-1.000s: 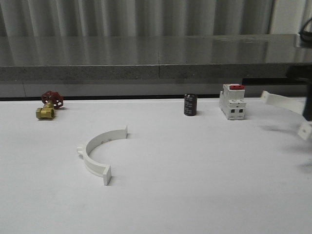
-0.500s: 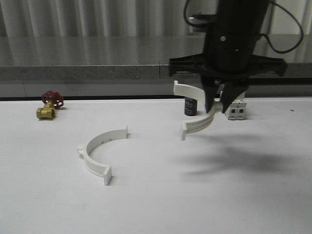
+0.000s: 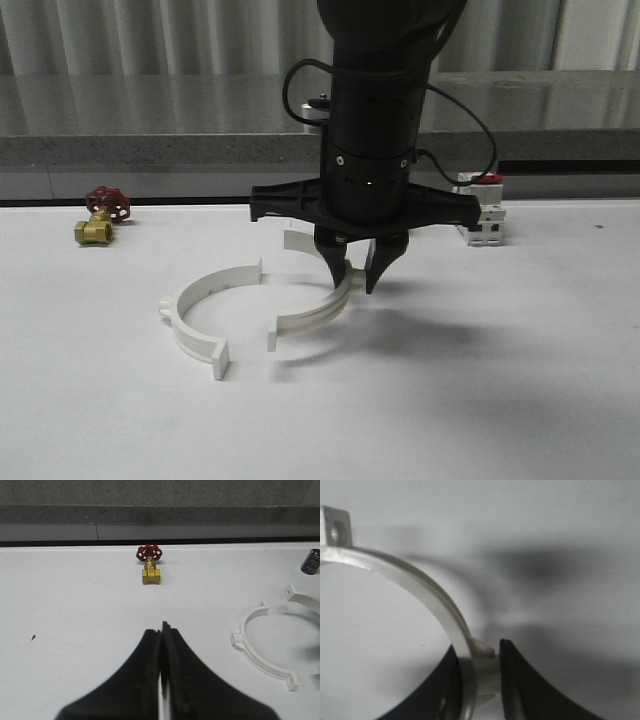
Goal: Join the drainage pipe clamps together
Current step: 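Lower the held half-ring against the placed half to close a ring, then open the right gripper and lift it away from the ring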
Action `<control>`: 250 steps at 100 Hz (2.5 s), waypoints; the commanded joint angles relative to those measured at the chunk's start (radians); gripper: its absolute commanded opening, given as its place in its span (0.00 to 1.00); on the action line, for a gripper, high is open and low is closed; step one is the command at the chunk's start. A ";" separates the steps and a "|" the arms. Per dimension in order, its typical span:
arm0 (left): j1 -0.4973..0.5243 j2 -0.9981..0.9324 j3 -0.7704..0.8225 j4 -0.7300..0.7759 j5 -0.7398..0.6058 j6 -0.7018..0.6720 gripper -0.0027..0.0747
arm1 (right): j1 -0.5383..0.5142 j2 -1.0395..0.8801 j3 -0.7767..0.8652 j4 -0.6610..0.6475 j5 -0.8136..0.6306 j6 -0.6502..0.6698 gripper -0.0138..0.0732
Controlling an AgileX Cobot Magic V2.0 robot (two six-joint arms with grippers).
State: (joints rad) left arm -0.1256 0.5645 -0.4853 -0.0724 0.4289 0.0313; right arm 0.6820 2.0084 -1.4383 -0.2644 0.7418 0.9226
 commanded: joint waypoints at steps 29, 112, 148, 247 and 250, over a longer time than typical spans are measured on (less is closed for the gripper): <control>0.001 0.001 -0.025 -0.006 -0.081 0.000 0.01 | 0.017 0.004 -0.060 -0.015 -0.059 0.037 0.16; 0.001 0.001 -0.025 -0.006 -0.081 0.000 0.01 | 0.017 0.036 -0.060 0.086 -0.078 0.035 0.20; 0.001 0.001 -0.025 -0.006 -0.081 0.000 0.01 | 0.017 0.044 -0.060 0.097 -0.081 0.026 0.62; 0.001 0.001 -0.025 -0.006 -0.081 0.000 0.01 | -0.397 -0.728 0.294 0.066 0.039 -0.540 0.67; 0.001 0.001 -0.025 -0.006 -0.081 0.000 0.01 | -0.420 -0.774 0.327 0.066 0.038 -0.542 0.67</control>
State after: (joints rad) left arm -0.1256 0.5645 -0.4853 -0.0724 0.4289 0.0327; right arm 0.3248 1.3866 -1.1747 -0.1773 0.8031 0.4085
